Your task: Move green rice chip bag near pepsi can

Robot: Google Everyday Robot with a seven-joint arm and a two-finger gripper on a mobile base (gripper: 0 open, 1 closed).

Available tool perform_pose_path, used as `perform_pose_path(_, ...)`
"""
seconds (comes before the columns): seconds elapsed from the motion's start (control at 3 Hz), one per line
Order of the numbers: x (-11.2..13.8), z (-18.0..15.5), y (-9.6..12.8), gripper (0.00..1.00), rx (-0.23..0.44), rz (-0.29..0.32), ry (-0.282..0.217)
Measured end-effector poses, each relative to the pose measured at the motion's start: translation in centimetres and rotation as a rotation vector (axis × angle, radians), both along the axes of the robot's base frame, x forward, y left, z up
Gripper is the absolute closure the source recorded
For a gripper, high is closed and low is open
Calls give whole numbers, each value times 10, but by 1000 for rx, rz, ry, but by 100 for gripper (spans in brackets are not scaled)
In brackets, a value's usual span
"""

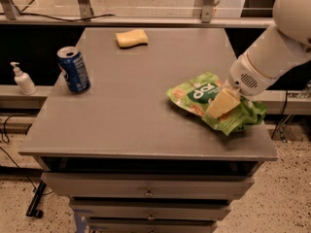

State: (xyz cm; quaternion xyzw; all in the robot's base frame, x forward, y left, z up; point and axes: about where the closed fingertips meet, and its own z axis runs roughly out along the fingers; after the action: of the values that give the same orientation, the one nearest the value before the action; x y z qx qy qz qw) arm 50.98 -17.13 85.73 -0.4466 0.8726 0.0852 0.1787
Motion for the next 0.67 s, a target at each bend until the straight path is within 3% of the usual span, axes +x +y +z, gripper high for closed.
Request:
perform_pose_path(0.33, 3, 36, 45, 88, 46, 122, -36)
perform_pose_path(0.67, -1, 58, 104, 100, 53, 277, -69)
